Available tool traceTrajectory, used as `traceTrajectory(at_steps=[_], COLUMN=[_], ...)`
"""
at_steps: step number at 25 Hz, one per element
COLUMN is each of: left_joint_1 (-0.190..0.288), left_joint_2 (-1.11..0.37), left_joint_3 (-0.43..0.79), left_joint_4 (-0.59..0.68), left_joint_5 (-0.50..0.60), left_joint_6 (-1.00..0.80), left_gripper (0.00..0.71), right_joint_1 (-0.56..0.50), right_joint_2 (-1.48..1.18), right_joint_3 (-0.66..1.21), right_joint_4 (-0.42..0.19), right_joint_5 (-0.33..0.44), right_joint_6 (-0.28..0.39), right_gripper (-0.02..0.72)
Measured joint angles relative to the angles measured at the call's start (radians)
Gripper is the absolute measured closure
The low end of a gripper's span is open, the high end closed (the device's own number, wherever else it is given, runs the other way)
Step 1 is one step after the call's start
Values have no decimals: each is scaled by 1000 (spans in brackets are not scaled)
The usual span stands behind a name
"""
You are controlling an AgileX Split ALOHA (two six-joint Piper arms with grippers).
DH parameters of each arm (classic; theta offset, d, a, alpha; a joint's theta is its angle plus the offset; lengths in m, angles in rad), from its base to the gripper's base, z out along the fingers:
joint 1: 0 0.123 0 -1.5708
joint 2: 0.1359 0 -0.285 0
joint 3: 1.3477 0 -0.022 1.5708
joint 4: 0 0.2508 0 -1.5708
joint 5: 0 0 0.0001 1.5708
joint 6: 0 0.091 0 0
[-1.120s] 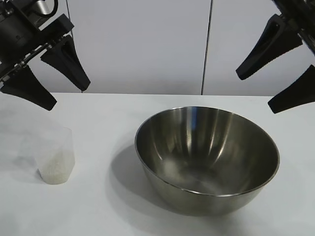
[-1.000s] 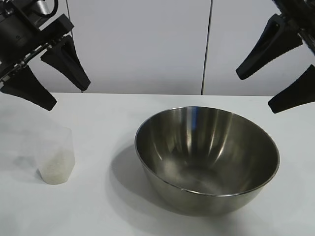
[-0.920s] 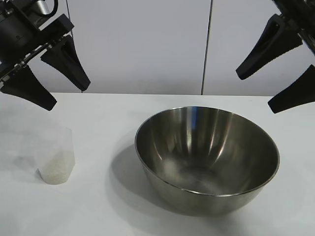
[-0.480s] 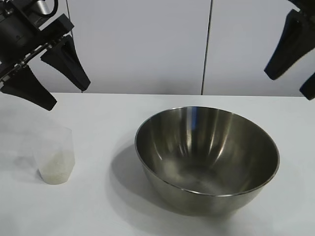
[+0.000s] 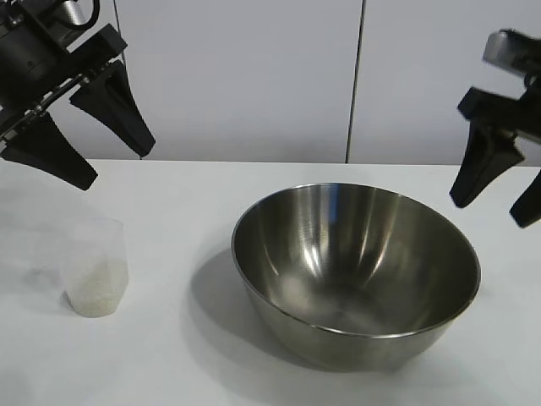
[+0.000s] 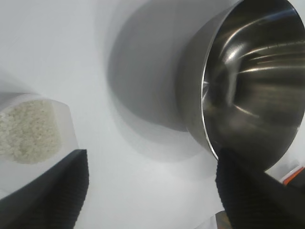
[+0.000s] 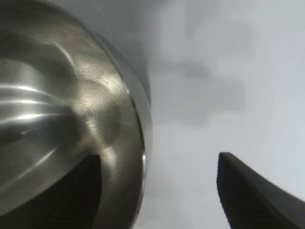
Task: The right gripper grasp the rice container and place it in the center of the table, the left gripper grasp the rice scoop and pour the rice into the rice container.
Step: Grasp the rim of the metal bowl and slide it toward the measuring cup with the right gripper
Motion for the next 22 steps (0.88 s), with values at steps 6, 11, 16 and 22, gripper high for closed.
traceTrajectory(at_steps=[6,11,16,22], left_joint_1=[0,0,0,0], left_joint_2=[0,0,0,0], left_joint_3=[0,0,0,0], left_joint_4=[0,0,0,0], left_joint_5=[0,0,0,0], left_joint_6=[1,1,1,1], left_gripper=[172,172,172,172], right_joint_1=[0,0,-11,26], right_joint_2=[147,156,143,54], right_joint_3=[1,1,-75,-237], right_joint_4=[155,183,230,146], right_joint_5=[-37,-62,57,159], right_joint_6=[-101,-174,-202,-68], right_gripper=[298,650,681,685])
